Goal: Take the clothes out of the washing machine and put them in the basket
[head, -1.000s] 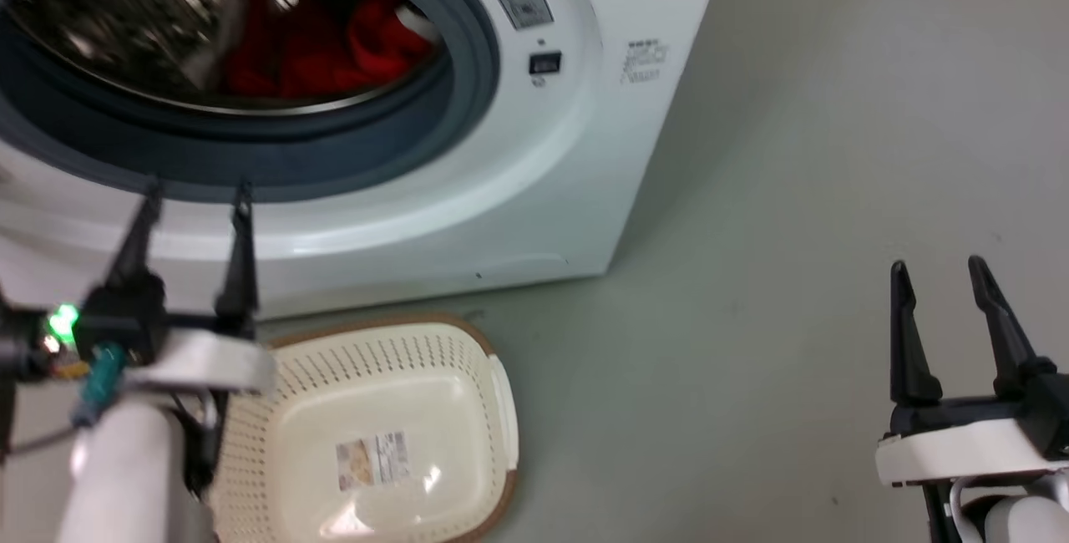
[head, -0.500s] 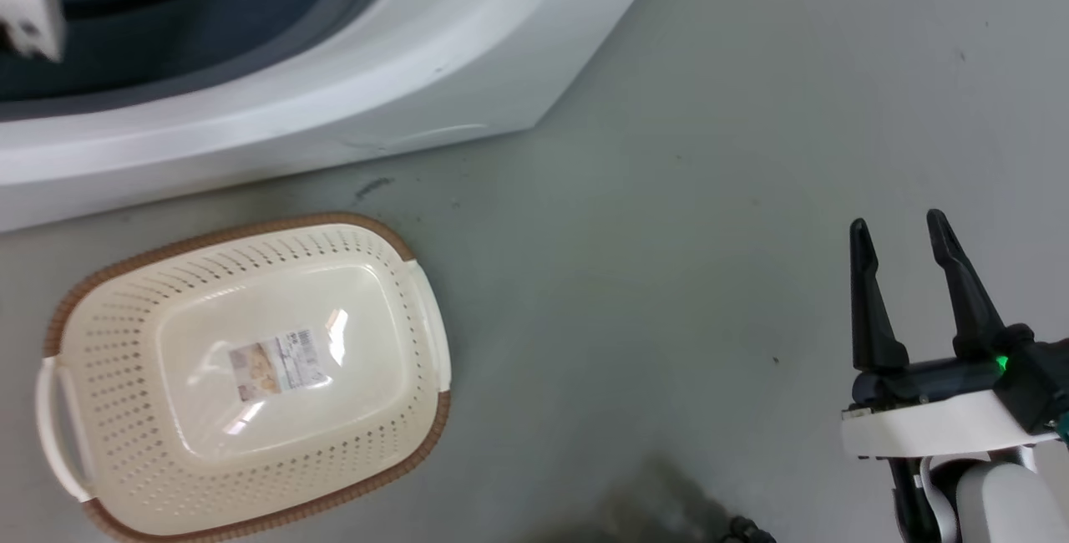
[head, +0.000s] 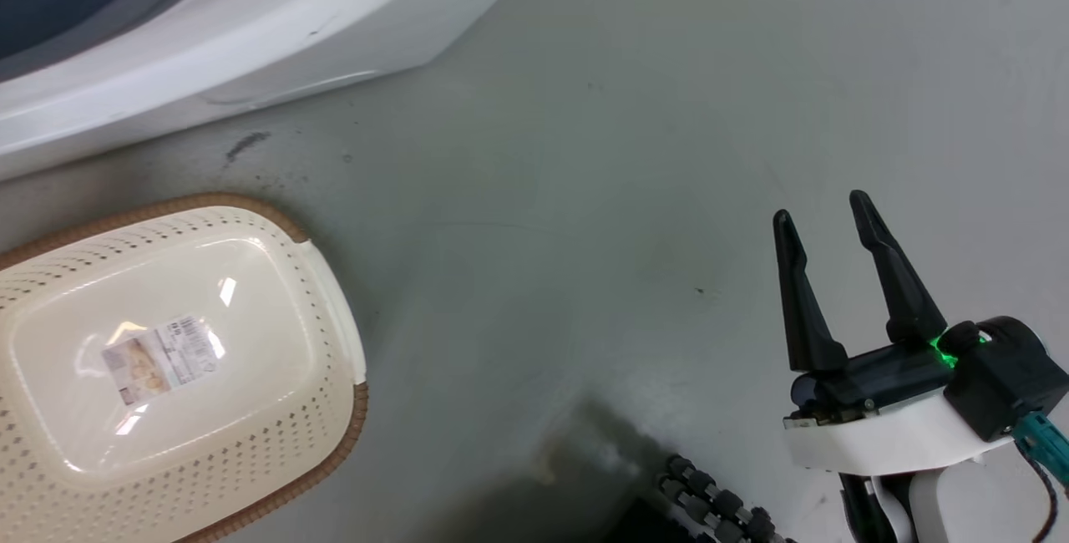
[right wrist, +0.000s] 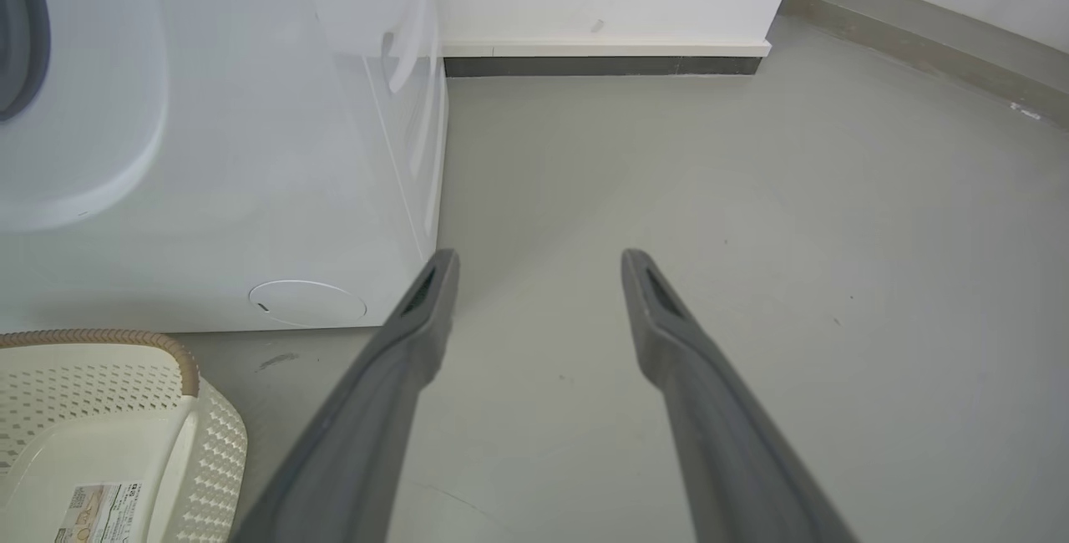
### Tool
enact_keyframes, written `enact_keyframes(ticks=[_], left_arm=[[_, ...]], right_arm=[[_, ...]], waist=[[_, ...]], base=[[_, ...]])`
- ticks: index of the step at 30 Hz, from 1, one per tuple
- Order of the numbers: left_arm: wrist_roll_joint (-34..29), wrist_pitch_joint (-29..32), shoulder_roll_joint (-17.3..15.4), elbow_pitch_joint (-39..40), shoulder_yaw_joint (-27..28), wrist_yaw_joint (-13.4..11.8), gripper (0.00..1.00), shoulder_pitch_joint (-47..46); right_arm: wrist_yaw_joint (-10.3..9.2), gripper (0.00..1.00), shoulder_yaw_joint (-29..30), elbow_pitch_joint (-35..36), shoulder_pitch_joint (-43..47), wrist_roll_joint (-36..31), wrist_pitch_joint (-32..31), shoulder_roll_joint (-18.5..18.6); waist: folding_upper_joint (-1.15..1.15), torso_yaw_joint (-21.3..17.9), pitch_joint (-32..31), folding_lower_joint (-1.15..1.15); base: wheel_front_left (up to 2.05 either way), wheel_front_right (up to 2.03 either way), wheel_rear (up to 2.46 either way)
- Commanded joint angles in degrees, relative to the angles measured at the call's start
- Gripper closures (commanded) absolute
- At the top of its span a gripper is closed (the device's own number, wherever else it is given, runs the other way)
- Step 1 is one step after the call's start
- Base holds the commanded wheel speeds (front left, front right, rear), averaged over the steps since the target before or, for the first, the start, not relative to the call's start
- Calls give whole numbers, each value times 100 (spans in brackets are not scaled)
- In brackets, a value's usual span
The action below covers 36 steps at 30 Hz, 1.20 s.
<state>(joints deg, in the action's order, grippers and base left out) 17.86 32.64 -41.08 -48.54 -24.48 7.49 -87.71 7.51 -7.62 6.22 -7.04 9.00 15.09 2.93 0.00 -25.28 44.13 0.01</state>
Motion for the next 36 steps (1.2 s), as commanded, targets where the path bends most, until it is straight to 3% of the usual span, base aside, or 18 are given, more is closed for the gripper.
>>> enact_keyframes(ticks=[1,7,21,22,23,36], left_arm=[[19,48,-66,-48,-36,-10,0,-63],[90,409,-301,-378,-122,-9,0,-341],[193,674,-327,-717,-245,-21,0,-394],[198,679,-328,-719,-258,-19,22,-396],[200,667,-334,-711,-278,-18,100,-398],[237,-175,-381,-639,-385,-26,100,-481]], right_arm=[[-4,0,-25,58,-7,44,12,-7],[-4,0,-219,206,73,106,12,-7],[-4,0,-270,434,150,190,12,-7],[-4,0,-269,443,148,199,12,-7],[-4,0,-273,449,148,197,12,-7],[-4,0,-175,374,-88,235,12,-7]], waist=[[0,-140,144,-1],[0,-341,317,-1],[0,-334,530,-1],[0,-331,538,-1],[0,-329,544,-1],[0,-269,385,-1]], base=[[0,0,0],[0,0,0],[0,0,0],[0,0,0],[0,0,0],[0,0,0]])
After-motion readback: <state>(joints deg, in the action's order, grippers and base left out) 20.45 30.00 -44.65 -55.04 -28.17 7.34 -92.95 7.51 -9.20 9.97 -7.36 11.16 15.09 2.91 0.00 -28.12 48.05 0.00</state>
